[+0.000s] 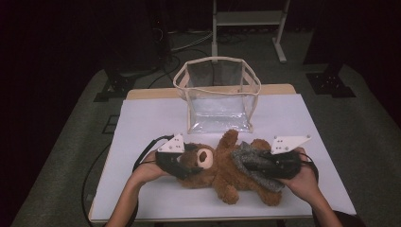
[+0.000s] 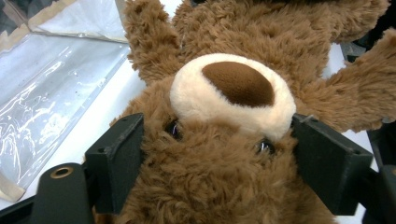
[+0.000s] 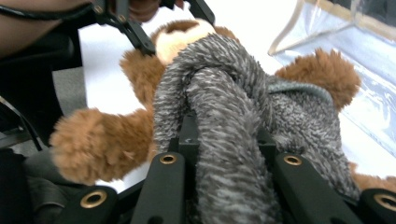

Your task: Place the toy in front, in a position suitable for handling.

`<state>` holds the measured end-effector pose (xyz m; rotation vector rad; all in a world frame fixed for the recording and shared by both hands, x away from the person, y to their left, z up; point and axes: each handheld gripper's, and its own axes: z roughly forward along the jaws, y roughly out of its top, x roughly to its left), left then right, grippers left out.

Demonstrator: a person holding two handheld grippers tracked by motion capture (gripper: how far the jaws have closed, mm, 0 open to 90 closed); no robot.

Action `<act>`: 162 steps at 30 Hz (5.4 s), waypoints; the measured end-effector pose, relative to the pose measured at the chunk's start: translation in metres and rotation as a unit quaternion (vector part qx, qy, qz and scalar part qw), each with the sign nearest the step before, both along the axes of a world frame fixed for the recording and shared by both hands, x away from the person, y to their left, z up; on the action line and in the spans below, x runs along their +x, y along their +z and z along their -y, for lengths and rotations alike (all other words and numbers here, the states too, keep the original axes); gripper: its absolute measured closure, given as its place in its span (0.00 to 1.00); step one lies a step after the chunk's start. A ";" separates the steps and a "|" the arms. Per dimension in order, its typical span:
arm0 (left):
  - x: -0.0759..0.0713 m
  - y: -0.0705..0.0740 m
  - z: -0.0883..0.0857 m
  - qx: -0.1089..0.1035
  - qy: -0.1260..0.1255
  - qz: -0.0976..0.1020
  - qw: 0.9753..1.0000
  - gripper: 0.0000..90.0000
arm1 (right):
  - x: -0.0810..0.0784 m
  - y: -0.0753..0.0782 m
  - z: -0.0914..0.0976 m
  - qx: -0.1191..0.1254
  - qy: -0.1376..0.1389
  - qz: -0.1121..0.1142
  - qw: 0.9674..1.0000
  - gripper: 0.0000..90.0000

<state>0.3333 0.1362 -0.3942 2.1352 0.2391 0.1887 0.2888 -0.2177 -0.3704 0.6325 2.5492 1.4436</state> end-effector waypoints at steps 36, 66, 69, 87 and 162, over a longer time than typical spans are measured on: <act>-0.021 -0.034 -0.009 -0.117 0.093 0.013 0.989 0.04 | 0.010 0.013 -0.014 0.003 -0.019 -0.007 1.000 0.79; -0.027 -0.035 0.010 -0.098 0.092 0.036 0.990 0.07 | 0.030 0.012 -0.019 -0.046 -0.055 -0.026 0.997 0.81; -0.028 -0.035 0.010 -0.093 0.090 0.039 0.991 0.07 | 0.034 0.012 -0.035 -0.047 -0.032 -0.024 0.998 0.81; -0.027 -0.034 0.007 -0.095 0.083 0.041 0.991 0.03 | 0.031 0.012 -0.016 -0.029 -0.057 -0.020 0.998 0.81; -0.026 -0.029 -0.014 -0.064 0.044 0.013 0.997 0.18 | 0.017 -0.017 0.029 -0.001 -0.076 -0.067 0.995 0.81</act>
